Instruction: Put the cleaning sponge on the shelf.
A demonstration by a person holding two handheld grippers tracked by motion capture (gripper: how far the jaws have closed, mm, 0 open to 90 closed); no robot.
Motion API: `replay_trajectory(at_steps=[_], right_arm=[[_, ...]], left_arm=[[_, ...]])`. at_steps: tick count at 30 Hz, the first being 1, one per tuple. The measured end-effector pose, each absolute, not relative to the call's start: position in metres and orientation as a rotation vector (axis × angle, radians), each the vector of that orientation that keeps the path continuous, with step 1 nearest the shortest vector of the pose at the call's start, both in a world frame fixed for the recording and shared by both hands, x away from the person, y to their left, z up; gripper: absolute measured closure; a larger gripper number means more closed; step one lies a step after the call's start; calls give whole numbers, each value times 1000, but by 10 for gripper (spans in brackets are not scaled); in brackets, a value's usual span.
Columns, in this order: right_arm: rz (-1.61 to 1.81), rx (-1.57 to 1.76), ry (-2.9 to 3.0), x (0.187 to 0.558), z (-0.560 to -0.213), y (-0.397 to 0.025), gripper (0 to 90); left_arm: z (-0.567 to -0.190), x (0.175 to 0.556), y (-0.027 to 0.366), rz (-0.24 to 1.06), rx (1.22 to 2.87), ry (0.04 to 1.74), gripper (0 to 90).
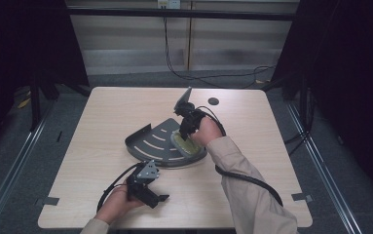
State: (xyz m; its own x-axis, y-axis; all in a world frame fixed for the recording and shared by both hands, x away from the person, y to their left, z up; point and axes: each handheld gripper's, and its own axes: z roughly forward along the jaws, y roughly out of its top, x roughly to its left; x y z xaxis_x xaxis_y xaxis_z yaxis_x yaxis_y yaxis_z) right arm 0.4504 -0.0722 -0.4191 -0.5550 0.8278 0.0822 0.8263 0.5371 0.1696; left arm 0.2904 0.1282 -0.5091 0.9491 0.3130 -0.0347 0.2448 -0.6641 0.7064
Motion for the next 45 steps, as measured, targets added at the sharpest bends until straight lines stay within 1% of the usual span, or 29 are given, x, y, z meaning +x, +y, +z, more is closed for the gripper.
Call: replay_trajectory(at_steps=[1, 2, 5, 7, 8, 12, 13, 14, 15, 18, 28, 45], right_arm=[[296, 1478, 2747, 450, -419, -72, 633], [293, 1473, 2740, 450, -418, -72, 598], [297, 1468, 2735, 449, -417, -73, 547], [301, 1465, 2735, 449, -416, -73, 535], [293, 1460, 2744, 449, -416, -73, 487], [303, 1454, 2735, 446, -416, -74, 415], [303, 1454, 2735, 446, -416, -74, 415], [312, 1456, 2730, 445, -415, -75, 387], [312, 1456, 2730, 445, -415, -75, 387], [318, 1447, 2721, 444, -413, -77, 338], [365, 1433, 2716, 434, -403, -88, 268], [386, 1402, 2713, 418, -391, -114, 242]], left_arm=[[-509, 290, 128, 114, 2326, 391, 26], [-509, 290, 128, 114, 2326, 391, 26], [-509, 290, 128, 114, 2326, 391, 26], [-509, 290, 128, 114, 2326, 391, 26], [-509, 290, 128, 114, 2326, 391, 26], [-509, 290, 128, 114, 2326, 391, 26], [-509, 290, 128, 114, 2326, 391, 26], [-509, 290, 128, 114, 2325, 392, 26], [-509, 290, 128, 114, 2325, 392, 26], [-509, 290, 128, 114, 2325, 391, 26], [-509, 290, 128, 113, 2325, 390, 26], [-509, 290, 128, 112, 2325, 391, 26]])
